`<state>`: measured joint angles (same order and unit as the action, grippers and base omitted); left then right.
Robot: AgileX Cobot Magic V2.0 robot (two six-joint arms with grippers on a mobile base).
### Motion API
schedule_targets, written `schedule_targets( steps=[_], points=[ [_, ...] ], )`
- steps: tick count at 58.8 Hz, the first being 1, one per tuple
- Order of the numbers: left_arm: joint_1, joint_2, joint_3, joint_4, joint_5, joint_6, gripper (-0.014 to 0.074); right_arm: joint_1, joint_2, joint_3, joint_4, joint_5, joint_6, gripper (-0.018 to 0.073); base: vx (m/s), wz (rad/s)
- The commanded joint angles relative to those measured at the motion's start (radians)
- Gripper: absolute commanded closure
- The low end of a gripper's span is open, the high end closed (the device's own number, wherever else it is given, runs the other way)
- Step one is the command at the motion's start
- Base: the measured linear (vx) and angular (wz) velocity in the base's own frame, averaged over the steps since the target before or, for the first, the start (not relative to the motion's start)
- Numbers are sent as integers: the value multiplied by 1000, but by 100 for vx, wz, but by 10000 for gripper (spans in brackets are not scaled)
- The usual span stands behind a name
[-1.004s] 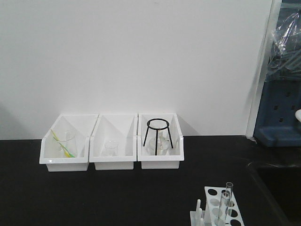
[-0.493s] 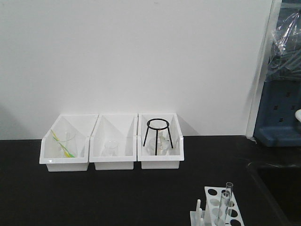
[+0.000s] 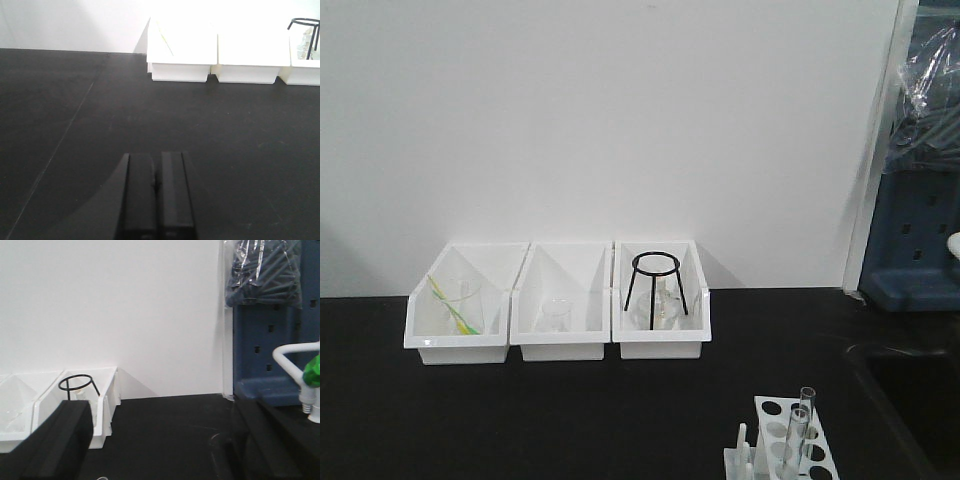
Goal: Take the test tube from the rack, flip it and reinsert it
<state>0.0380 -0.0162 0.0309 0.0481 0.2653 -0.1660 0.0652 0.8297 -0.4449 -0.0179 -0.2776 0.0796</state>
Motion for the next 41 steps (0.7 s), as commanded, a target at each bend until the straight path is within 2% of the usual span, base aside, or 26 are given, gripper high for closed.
schedule_targets(
  steps=[1,5,12,25,41],
  points=[
    [-3,-11,2,-5,-85,0,603,56,44,91,-95,-278,27,-6,0,0],
    [-3,-11,2,-5,-85,0,603,111,96,170,-150,-437,29,16,0,0],
    [-3,-11,2,-5,-85,0,603,159,230,247,-158,-647,21,26,0,0],
    [-3,-11,2,-5,-85,0,603,157,490,216,-162,-831,21,26,0,0],
    [-3,-11,2,-5,-85,0,603,157,717,107,-206,-931,21,26,0,0]
  ],
)
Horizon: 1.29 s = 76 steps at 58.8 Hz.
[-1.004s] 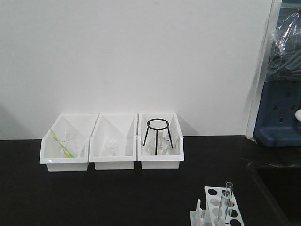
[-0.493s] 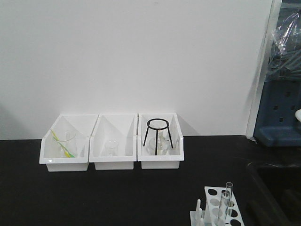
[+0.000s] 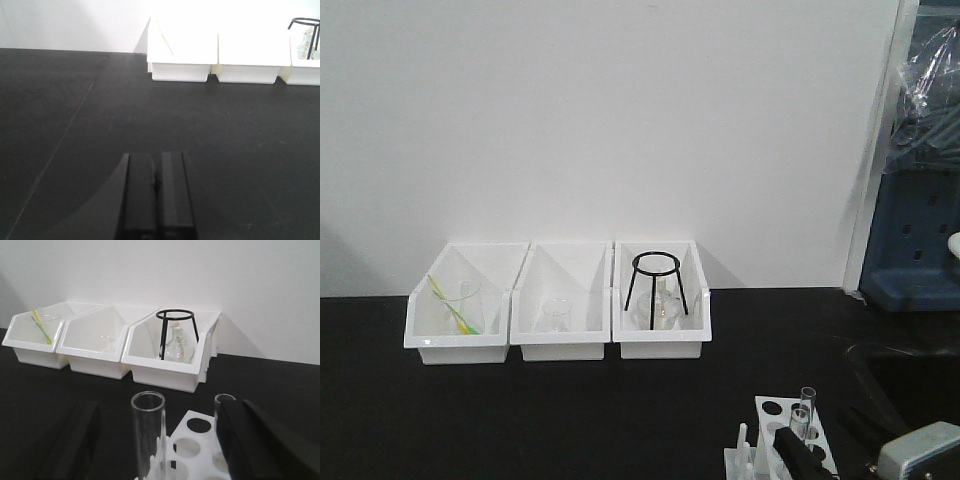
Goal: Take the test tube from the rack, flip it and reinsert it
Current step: 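Grasp a glass test tube in the rack with the right gripper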
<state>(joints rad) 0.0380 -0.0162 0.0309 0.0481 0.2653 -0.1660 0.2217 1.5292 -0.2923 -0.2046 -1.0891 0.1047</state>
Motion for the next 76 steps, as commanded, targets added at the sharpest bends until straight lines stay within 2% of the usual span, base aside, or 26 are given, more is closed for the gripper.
schedule_targets(
  steps=[1,11,16,22,33,50,62,76],
  points=[
    [-3,-11,2,-5,-85,0,603,0,31,-52,-23,-124,-4,27,0,0],
    [-3,-11,2,-5,-85,0,603,0,126,-124,-43,-134,-4,36,0,0],
    [-3,-11,2,-5,-85,0,603,0,141,-140,-43,-134,-11,80,0,0],
    [-3,-11,2,-5,-85,0,603,0,143,-145,-42,-133,-11,222,0,0],
    [-3,-11,2,-5,-85,0,603,0,143,-145,-44,-128,-10,575,0,0],
    [-3,-11,2,-5,-85,0,603,0,77,-145,-50,-71,-8,571,0,0],
    [-3,-11,2,-5,-85,0,603,0,-131,-228,-51,224,1,571,0,0],
    [-3,-11,2,-5,-85,0,603,-1,-328,-453,-51,522,27,571,0,0]
  ],
)
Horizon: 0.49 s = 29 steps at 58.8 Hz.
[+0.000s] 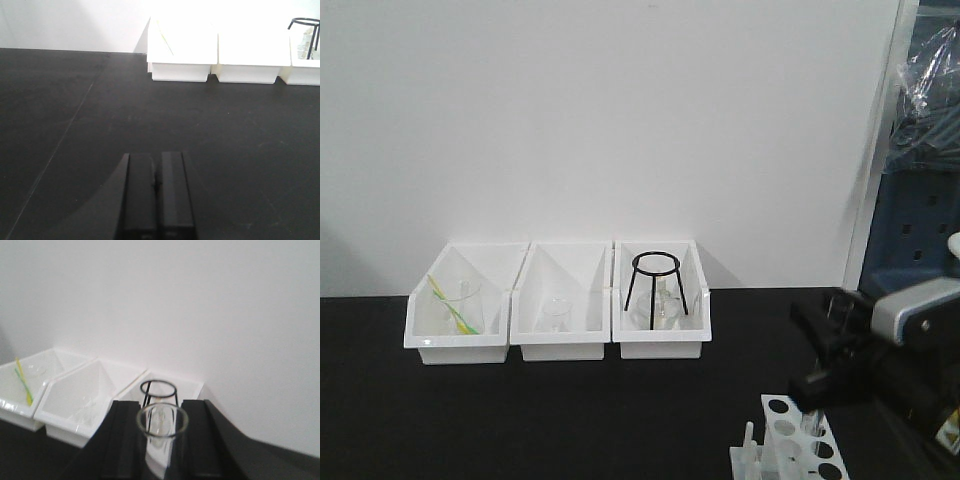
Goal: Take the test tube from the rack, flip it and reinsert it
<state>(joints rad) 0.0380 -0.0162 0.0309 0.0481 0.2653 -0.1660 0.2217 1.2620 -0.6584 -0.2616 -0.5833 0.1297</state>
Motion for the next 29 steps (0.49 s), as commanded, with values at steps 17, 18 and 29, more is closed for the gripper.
schedule_targets(
  steps=[17,18,29],
  points=[
    [-3,-11,2,-5,-85,0,603,-1,-93,-241,-284,216,-139,568,0,0],
    [-3,-11,2,-5,-85,0,603,-1,-93,-245,-327,223,-152,568,0,0],
    [-3,-11,2,-5,-85,0,603,-1,-93,-249,-923,287,-207,567,0,0]
  ],
)
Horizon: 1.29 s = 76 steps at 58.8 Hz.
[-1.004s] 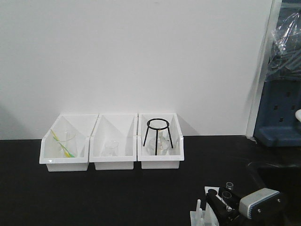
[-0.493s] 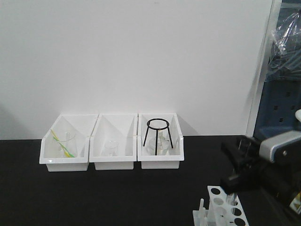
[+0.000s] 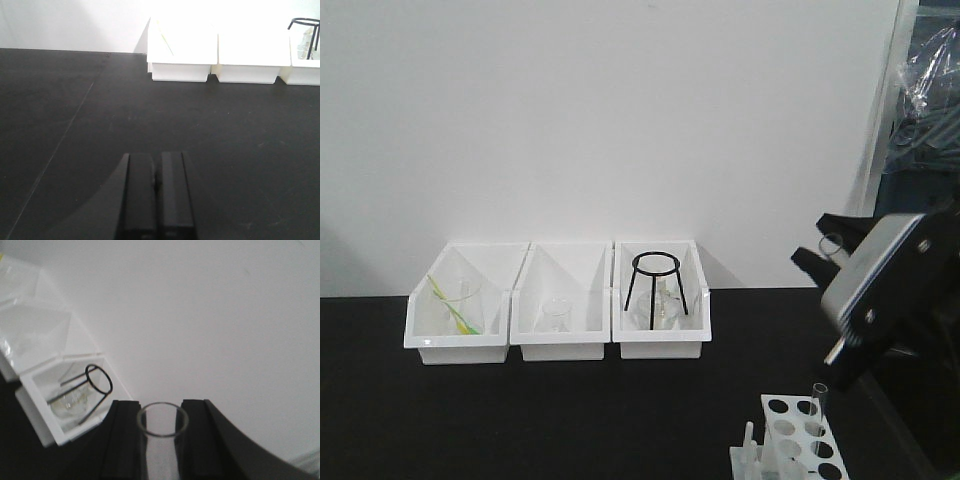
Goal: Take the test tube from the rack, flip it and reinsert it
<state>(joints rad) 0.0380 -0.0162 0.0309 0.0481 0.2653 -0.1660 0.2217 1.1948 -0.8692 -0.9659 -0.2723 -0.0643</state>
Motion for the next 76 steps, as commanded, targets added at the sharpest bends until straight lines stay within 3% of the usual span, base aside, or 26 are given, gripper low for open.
schedule_targets(
  steps=[1,7,11,16,21,29,37,42,48,60,65,76],
  points=[
    [-3,-11,2,-5,-85,0,603,-1,-26,-38,-264,-22,-5,566,0,0],
    [-3,-11,2,-5,-85,0,603,-1,-26,-38,-373,-22,84,565,0,0],
    [-3,-11,2,-5,-85,0,603,-1,-26,-38,-356,-9,169,564,0,0],
    [-3,-11,2,-5,-85,0,603,-1,-26,-44,-170,27,384,564,0,0],
    [-3,-11,2,-5,-85,0,603,-3,-26,-56,112,86,619,564,0,0],
    [-3,-11,2,-5,-85,0,603,-3,-26,-54,325,96,747,564,0,0],
    [-3,-11,2,-5,-85,0,603,-3,-26,-44,350,44,729,564,0,0],
    [-3,-11,2,-5,-85,0,603,-3,-26,13,351,-97,705,564,0,0],
    [-3,-11,2,-5,-85,0,603,-3,-26,121,377,-294,603,564,0,0],
    [-3,-11,2,-5,-85,0,603,-3,-26,316,727,-525,366,564,0,0],
    [-3,-11,2,-5,-85,0,603,-3,-26,364,776,-566,283,564,0,0],
    [-3,-11,2,-5,-85,0,603,-3,-15,388,764,-550,243,564,0,0]
  ],
)
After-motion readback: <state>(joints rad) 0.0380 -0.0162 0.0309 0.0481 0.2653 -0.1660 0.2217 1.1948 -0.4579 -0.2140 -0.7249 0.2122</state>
